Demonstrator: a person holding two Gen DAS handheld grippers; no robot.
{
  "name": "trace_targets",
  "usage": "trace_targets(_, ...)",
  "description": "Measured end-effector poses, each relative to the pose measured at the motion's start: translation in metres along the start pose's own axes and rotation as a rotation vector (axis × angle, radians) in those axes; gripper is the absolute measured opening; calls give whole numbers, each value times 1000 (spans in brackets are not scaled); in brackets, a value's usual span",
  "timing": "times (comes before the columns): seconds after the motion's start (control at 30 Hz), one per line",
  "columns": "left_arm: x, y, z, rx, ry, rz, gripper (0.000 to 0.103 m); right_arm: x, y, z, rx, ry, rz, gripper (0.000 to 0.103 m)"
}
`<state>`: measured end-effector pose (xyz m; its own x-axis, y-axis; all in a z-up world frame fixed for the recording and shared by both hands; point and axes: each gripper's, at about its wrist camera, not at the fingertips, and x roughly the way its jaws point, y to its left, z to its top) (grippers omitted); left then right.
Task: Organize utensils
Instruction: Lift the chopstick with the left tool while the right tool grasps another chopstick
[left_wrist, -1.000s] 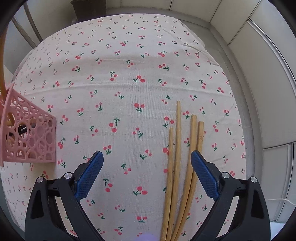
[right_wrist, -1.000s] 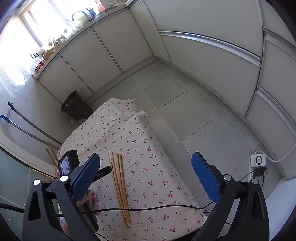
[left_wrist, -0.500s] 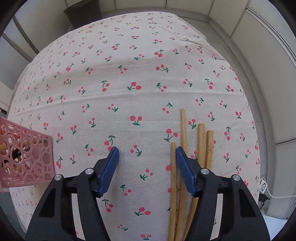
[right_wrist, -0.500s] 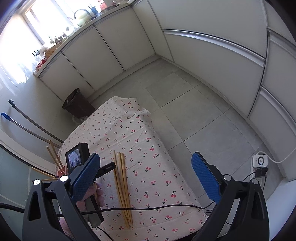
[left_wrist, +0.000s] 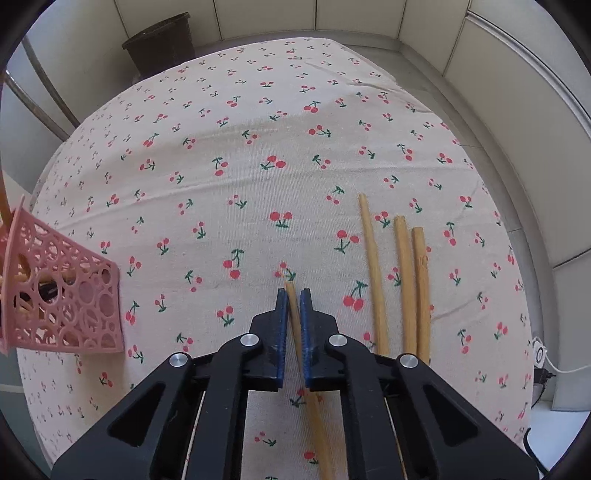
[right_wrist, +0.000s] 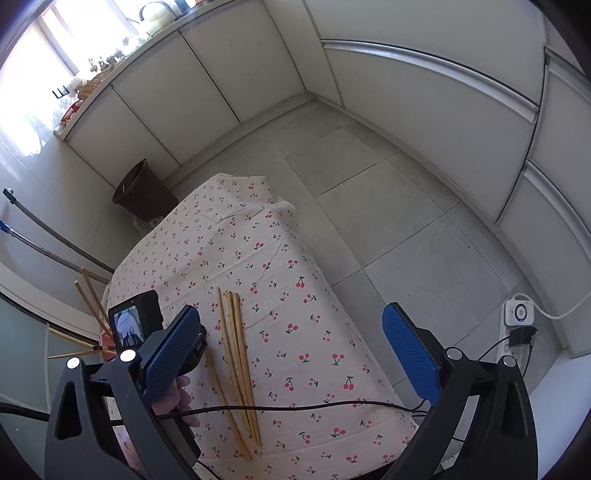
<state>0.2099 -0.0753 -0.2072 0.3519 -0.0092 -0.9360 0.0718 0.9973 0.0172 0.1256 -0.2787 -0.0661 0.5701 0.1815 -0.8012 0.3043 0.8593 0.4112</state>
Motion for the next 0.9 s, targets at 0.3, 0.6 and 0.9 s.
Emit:
trace_targets(0.3, -35, 34, -52, 27, -39, -164, 4, 26, 30, -8, -75, 49, -11, 96)
trace_targets(0.6, -120, 73, -110, 43, -205, -190, 4, 114, 49, -13, -59, 178, 14, 76)
trace_targets(0.9, -162, 104, -140, -58, -324, -253, 4, 186, 71, -16, -28, 248, 26, 46)
